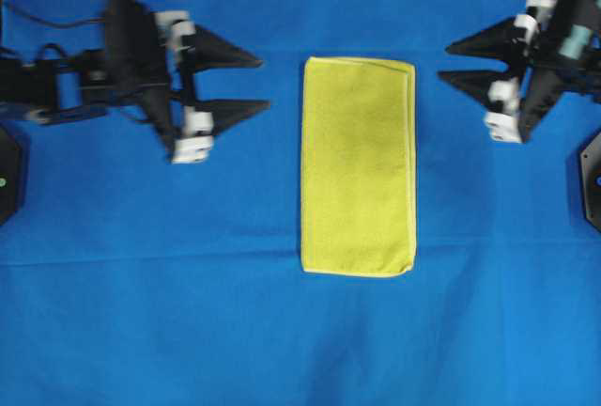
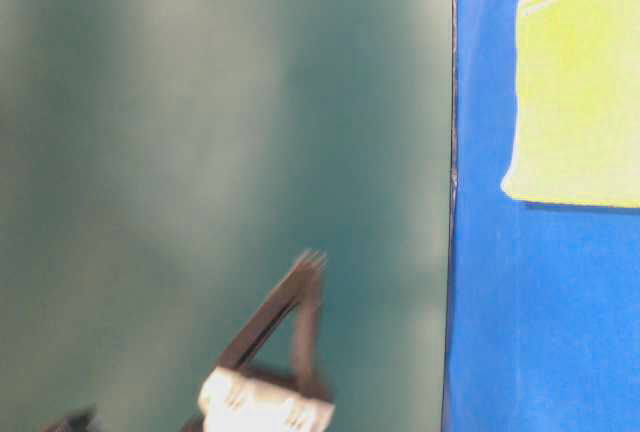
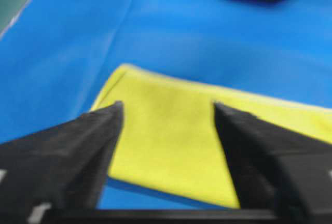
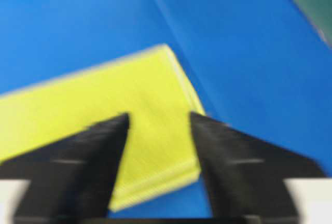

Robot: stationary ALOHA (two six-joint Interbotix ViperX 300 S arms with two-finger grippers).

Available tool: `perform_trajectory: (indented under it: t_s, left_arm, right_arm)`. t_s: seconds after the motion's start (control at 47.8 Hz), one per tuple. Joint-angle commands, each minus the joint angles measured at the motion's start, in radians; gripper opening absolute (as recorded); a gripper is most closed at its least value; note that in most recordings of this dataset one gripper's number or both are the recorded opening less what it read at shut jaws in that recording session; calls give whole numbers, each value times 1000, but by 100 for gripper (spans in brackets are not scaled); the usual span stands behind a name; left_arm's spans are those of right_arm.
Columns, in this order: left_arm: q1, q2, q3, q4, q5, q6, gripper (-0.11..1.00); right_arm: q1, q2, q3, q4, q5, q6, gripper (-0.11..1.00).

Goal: Fold a vertical towel.
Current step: 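Move both grippers inward toward the top corners of the yellow towel, then close both grippers on the towel's top left and right corners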

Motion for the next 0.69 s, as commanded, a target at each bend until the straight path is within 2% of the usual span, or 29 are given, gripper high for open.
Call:
perform_trajectory:
  t_s: [0.0, 0.042, 0.356, 0.669]
  left_arm:
    - [32, 84, -71, -2, -8, 0, 76]
    - [44, 124, -91, -2, -8, 0, 79]
    - [109, 382, -224, -2, -9, 0, 78]
    - [146, 529, -308, -2, -8, 0, 78]
  right_arm:
    - [-34, 72, -35, -6, -5, -2, 63]
    - [-44, 112, -43, -12, -6, -3, 64]
    - [-84, 393, -123, -32, -55, -6, 61]
    - [-117, 560, -169, -32, -118, -8, 61]
